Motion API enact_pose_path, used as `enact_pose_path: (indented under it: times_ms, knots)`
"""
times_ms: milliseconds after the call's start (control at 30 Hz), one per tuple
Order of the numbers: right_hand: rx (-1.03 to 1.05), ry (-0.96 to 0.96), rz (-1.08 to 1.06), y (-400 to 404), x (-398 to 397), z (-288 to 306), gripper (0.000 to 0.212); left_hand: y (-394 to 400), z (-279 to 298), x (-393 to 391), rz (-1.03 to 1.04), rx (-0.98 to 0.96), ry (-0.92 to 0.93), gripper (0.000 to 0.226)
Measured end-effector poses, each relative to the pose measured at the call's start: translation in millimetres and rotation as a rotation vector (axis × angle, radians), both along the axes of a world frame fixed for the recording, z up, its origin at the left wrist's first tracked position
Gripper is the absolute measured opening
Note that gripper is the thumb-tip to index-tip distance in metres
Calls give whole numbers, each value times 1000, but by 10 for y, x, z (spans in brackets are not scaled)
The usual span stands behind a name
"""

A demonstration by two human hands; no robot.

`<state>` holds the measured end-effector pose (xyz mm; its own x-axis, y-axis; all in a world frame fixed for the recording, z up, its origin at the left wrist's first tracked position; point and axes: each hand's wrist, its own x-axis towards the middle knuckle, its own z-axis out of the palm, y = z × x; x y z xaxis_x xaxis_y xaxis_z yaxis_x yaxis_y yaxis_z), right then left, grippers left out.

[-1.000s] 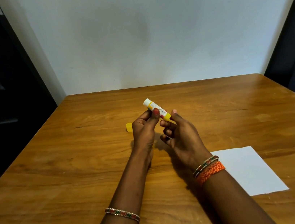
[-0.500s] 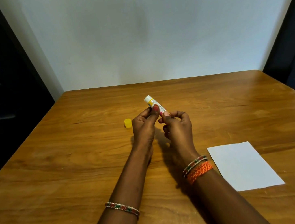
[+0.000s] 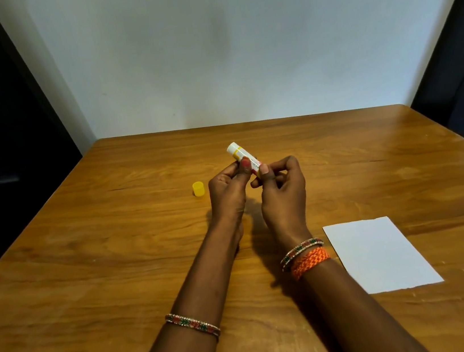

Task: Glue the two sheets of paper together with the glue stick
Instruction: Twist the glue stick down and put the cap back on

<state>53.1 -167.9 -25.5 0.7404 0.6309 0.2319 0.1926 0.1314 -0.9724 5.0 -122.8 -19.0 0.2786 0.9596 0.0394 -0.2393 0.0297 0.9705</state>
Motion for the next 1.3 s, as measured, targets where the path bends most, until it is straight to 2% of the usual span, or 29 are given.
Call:
enact_pose_path:
  times_ms: [100,233,300,367,500,633,700,767,833,967,1000,1100,1200,1267,1300]
  knots:
    - [-99,-117,32,1,-17,1,18,7,48,-22,59,-37,-7,23]
    - [-220,-384,24,-13,-59,-40,62,83,163,-167,160,22,65,18]
    - [-238,-458,13,-7,-109,-59,69,143,197,-278,206,133,145,24]
    - [-315,-482,29,41,-156,-93,65,199,189,-419,253,245,293,25]
    - [-458,-529,102,317,-248,-233,47,382,69,-744,311,323,543,33]
    - [-513,-560,135,673,-345,-339,46,525,-90,-1014,457,418,855,38]
    - [-456,-541,133,791,-383,-341,37,520,-128,-1098,469,445,899,35]
    - [-297,-444,185,808,-389,-332,18,494,-117,-1128,435,472,908,31]
    - [-183,-410,247,760,-359,-354,16,455,-64,-1126,397,524,916,29]
    - [-310,-548,257,719,-286,-388,51,359,-20,-1077,426,633,942,28]
    - [-367,-603,258,748,-291,-389,54,362,-41,-1074,443,624,952,28]
    - [-426,-762,295,827,-355,-396,37,442,-147,-1103,474,610,1021,28]
    - [-229,-552,338,762,-342,-386,11,482,-208,-1128,467,637,1087,31]
    - [-136,-423,340,659,-296,-363,11,469,-207,-1127,463,663,1097,32]
    - [-120,-420,323,617,-277,-356,13,460,-200,-1121,458,678,1096,32]
